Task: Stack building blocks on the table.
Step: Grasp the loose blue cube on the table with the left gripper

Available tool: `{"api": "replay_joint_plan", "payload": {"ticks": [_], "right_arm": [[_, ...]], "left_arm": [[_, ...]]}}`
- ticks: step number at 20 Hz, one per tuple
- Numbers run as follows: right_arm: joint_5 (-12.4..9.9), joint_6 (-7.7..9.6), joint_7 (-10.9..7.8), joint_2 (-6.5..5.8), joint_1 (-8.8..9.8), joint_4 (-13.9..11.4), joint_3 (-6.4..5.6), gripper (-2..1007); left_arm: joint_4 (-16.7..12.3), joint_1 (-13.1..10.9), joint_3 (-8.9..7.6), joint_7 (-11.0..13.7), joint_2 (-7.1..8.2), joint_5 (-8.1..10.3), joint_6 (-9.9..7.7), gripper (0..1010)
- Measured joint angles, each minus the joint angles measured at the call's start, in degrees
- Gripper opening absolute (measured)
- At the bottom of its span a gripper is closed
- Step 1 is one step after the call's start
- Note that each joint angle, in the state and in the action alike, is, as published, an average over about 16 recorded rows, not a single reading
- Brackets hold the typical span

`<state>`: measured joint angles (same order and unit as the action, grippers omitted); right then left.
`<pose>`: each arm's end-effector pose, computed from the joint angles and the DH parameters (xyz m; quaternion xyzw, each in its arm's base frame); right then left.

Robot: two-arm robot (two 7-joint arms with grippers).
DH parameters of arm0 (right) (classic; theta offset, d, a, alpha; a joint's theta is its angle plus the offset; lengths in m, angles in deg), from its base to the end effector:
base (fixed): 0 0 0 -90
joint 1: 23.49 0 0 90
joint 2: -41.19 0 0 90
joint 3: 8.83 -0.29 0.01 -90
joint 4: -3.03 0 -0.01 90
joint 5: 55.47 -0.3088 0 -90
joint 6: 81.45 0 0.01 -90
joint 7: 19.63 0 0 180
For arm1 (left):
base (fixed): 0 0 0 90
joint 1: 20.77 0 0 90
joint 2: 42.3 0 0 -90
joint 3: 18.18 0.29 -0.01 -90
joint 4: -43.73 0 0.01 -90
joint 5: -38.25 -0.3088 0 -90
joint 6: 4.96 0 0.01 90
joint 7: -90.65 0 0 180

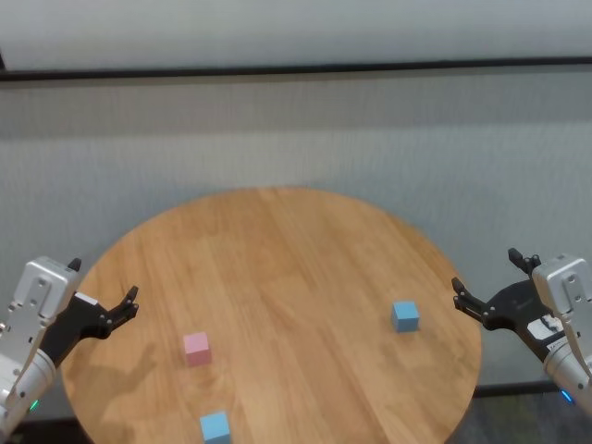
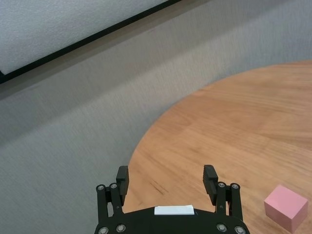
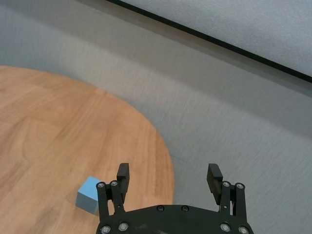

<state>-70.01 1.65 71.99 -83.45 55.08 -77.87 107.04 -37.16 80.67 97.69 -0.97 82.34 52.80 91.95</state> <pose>0.3581 -0.0826 -0.3023 -0.1416 -0.1324 -0.5799 0.7913 0.3581 0.0826 -0.3023 0.1415 -0.1324 0.5799 0.7913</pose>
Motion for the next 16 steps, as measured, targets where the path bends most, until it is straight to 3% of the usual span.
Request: {"api": "replay_joint_plan", "payload": {"ticks": [10, 16], "right_arm": [[0.0, 0.0, 0.0, 0.0, 0.0, 0.0, 0.0, 1003], [0.0, 0.0, 0.0, 0.0, 0.0, 0.0, 0.0, 1003]], "left_arm": [[-0.06, -0.01, 0.0, 0.08, 0.03, -0.03, -0.06, 999], [-1.31, -0.49, -0.21, 1.54, 0.96, 0.09, -1.02, 999]]}}
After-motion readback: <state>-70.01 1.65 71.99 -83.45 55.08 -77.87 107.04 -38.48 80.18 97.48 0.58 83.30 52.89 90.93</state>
